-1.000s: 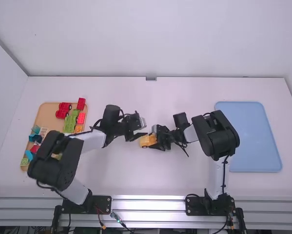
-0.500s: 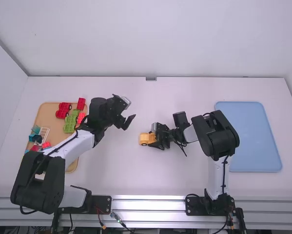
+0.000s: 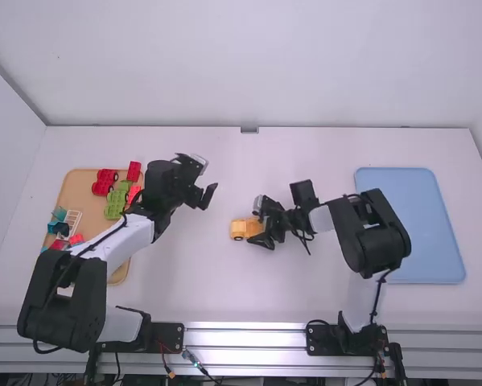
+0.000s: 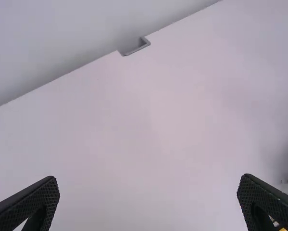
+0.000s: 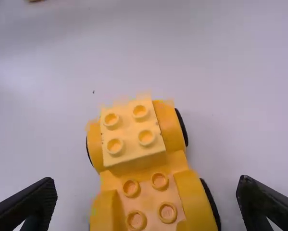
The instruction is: Assemble lego blocks to make yellow taxi
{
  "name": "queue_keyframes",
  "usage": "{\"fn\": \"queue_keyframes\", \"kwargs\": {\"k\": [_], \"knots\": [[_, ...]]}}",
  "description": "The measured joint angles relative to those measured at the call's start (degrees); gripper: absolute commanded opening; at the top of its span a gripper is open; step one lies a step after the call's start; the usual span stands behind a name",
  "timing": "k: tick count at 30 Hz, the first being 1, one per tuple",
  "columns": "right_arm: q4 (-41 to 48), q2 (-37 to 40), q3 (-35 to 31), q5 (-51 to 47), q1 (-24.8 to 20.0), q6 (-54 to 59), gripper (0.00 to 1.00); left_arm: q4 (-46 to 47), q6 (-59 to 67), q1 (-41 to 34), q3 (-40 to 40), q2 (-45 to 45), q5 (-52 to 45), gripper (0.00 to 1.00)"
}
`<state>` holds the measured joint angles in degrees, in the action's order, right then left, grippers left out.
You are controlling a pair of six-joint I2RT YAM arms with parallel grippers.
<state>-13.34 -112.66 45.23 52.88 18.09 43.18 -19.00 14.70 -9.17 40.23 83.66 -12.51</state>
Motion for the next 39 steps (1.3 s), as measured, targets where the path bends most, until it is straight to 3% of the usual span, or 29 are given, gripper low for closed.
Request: {"fn": "queue_keyframes", "kwargs": {"k": [9, 15, 19, 25, 32, 39], "knots": [[13.64, 18.23, 0.00, -12.20, 0.00, -0.66, 0.99, 3.17, -7.26, 0.02, 0.02, -1.07, 14.49, 0.99], [13.18, 24.76, 0.02, -17.88, 0.00, -0.85, 0.99, 23.10, -15.54, 4.42, 7.19, -2.36, 24.22, 0.99], [9.57, 25.24, 0.02, -19.19, 0.00, -0.79, 0.99, 37.42, -26.05, 14.25, 16.28, -2.32, 26.27, 0.99], [6.84, 25.24, 0.02, -19.80, 0.00, -0.72, 0.99, 44.11, -36.89, 25.66, 22.14, 0.48, 26.27, 0.99], [6.14, 25.24, 0.00, -20.11, 0.00, -0.87, 0.99, 47.08, -47.89, 29.66, 22.05, 2.69, 26.34, 0.99], [5.18, 25.24, 0.02, -20.11, 0.02, -1.07, 0.99, 51.39, -50.29, 29.64, 21.35, 2.71, 26.29, 0.99]]}}
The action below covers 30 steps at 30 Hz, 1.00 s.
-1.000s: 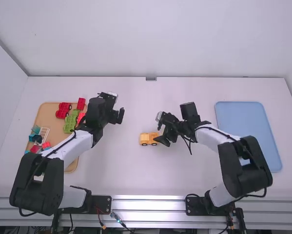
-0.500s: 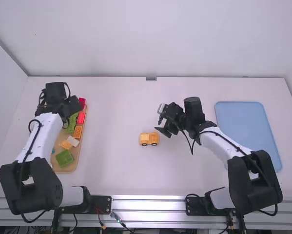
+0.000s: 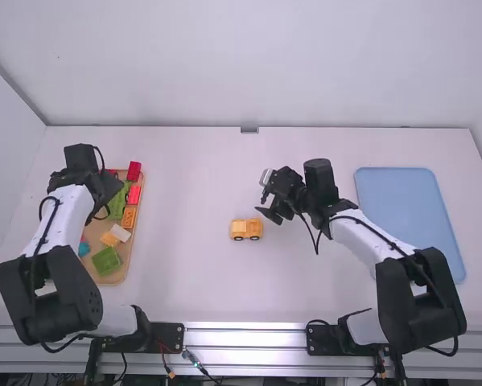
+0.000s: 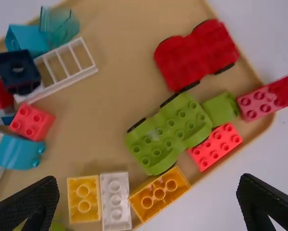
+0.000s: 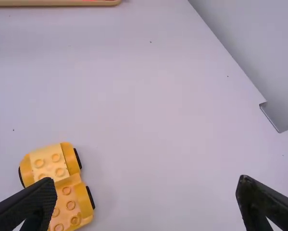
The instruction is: Assemble lego blocks to make yellow taxi
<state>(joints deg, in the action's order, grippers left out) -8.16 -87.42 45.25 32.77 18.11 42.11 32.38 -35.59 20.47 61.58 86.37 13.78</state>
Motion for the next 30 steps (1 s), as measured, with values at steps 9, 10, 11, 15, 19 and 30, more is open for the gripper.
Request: {"fn": "queue_keyframes", "kwargs": {"k": [9, 10, 11, 15, 19, 30], "knots": [[-0.72, 0.00, 0.00, -0.13, 0.00, -1.25, 0.99, 4.37, -0.68, 0.00, 0.00, 4.96, 0.00, 0.93], [-0.68, 0.00, 0.00, -0.15, -0.02, -1.27, 0.99, 4.50, -0.68, 0.00, 0.00, 5.62, 0.00, 0.92], [-0.66, 0.00, -0.02, -0.20, -0.02, -1.27, 0.99, 4.79, -0.68, 0.00, 0.00, 6.25, 0.00, 0.93], [-0.63, 0.00, -0.02, -0.17, -0.02, -1.29, 0.99, 6.38, -0.66, 0.00, -0.04, 7.82, 0.00, 0.90], [-0.68, 0.00, 0.00, -0.17, -0.02, -1.27, 0.99, 6.99, -0.79, 0.57, -0.33, 8.07, -0.04, 0.96], [-1.70, 0.00, -0.02, -0.15, -0.02, -1.44, 0.99, 1.97, -0.63, 2.99, -7.21, 8.07, -1.79, 0.73]]}}
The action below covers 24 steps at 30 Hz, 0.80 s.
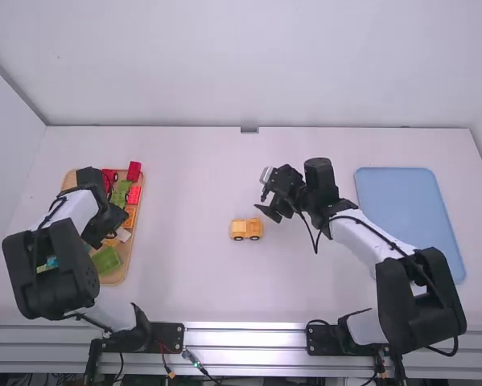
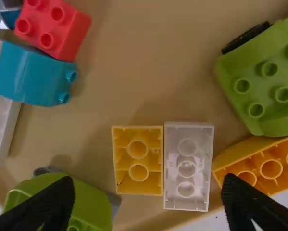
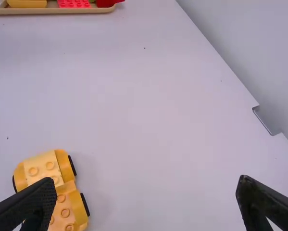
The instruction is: Assemble lego blocks to make yellow taxi
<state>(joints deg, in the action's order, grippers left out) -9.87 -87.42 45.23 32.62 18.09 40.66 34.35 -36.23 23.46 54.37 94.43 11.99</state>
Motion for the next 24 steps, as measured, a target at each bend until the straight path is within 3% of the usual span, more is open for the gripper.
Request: {"fn": "queue_keyframes", "kwargs": {"k": [4, 24], "knots": [[0.20, 0.00, 0.02, 0.00, 0.00, -0.04, 0.99, -2.38, 0.90, 0.24, -1.09, 0.00, -0.42, 0.61], [1.03, 0.00, 0.00, -0.02, 0.00, -0.04, 0.99, -5.07, 1.77, 0.79, -5.11, 0.00, -0.44, 0.52]]}}
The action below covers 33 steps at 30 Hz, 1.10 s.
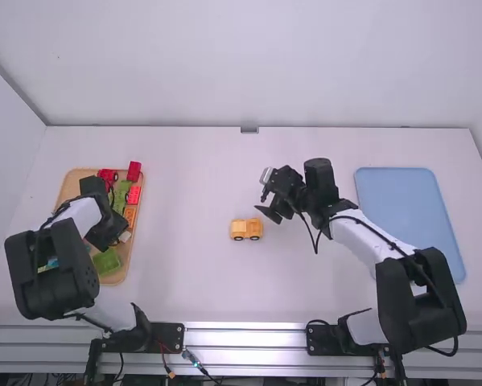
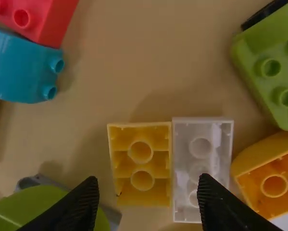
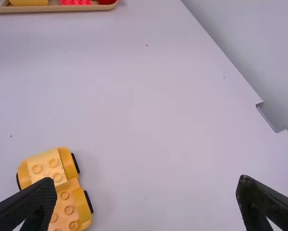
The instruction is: Assemble lego blocks to make yellow taxi
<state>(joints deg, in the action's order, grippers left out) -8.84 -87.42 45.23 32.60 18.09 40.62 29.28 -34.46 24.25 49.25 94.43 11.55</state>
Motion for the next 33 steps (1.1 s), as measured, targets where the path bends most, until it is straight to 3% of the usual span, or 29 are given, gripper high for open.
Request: {"fn": "queue_keyframes", "kwargs": {"k": [20, 33], "knots": [[-0.39, 0.00, 0.02, 0.04, 0.00, 0.00, 0.99, -7.54, 4.63, 4.48, -5.35, 0.00, -5.40, 0.53], [-0.15, 0.00, 0.02, 0.02, 0.02, 0.02, 0.99, -8.22, 5.03, 4.48, -5.44, 0.00, -4.81, 0.33]]}}
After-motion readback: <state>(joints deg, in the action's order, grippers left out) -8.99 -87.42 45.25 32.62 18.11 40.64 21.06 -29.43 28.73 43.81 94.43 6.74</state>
